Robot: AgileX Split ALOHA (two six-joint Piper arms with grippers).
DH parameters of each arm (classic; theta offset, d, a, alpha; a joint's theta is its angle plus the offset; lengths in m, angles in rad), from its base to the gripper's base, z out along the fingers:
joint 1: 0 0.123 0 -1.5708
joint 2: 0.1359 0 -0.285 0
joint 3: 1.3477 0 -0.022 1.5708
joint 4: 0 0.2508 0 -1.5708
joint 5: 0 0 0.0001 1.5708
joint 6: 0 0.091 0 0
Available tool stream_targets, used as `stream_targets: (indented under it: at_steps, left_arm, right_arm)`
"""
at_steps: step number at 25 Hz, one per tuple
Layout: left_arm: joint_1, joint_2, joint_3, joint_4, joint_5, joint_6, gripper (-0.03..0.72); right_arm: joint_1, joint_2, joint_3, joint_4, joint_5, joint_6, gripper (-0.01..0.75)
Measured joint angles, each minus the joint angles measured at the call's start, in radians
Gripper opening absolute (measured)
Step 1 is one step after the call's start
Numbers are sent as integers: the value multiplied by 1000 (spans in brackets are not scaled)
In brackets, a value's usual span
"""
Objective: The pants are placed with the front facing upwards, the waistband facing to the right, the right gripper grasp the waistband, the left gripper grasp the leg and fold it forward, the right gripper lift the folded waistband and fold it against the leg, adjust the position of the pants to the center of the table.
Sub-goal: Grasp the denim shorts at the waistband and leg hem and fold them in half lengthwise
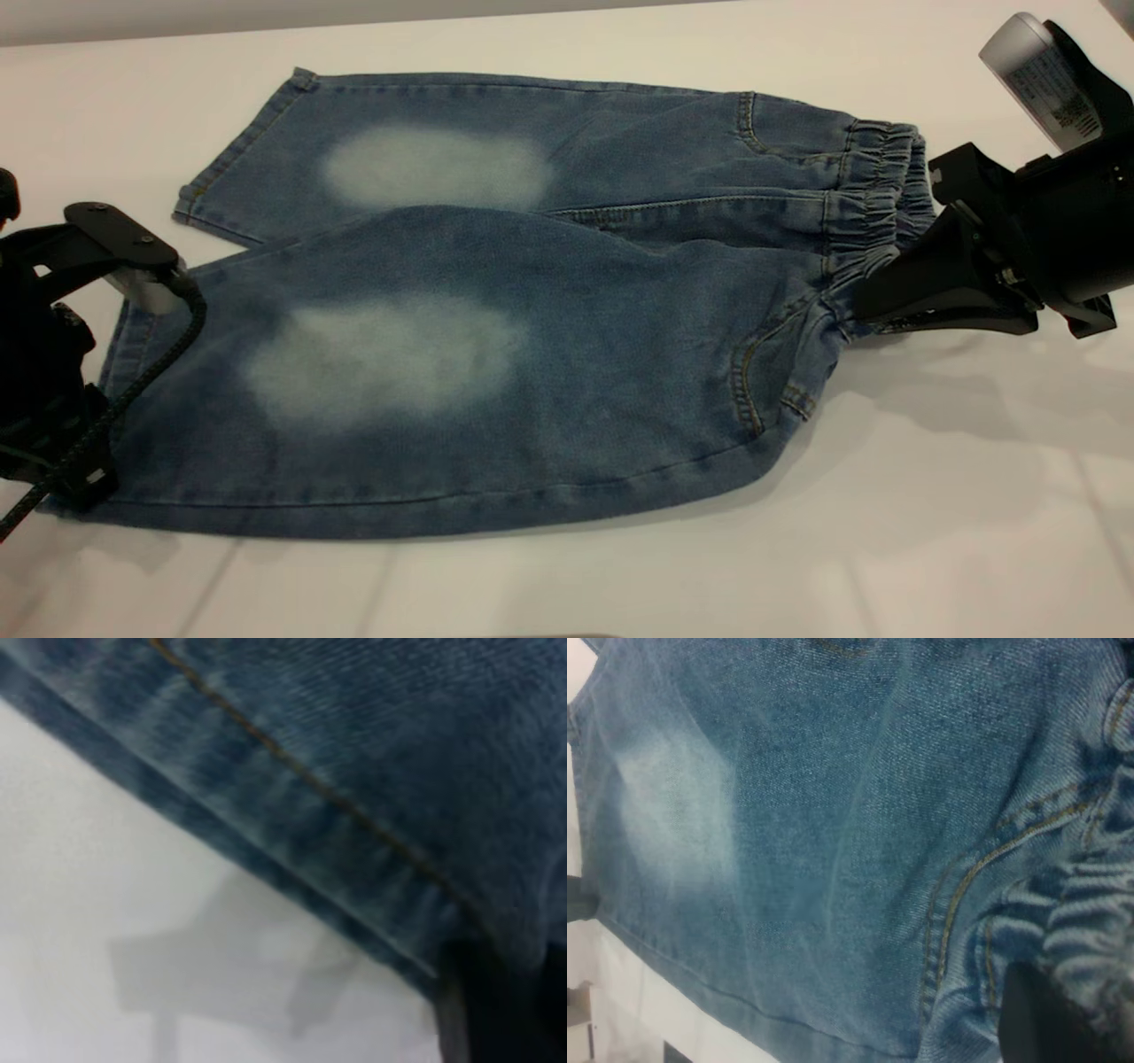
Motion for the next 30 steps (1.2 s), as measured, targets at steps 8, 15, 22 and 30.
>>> stream_targets:
  at_steps: [8, 15, 22, 30]
  left_arm:
    - [0, -63, 1, -7, 78, -80, 43]
    - [0, -279, 3, -8, 244, -143, 43]
    - [0, -414, 69, -8, 310, -192, 43]
    - [0, -583, 79, -15, 478, -208, 43]
  right_arm:
    - [-29, 0, 0, -31, 86, 14, 51]
    - [-95, 0, 0, -164, 181, 133, 51]
    - [-102, -36, 90, -163, 229, 172, 51]
    - [-102, -290, 279, -76, 231, 173, 51]
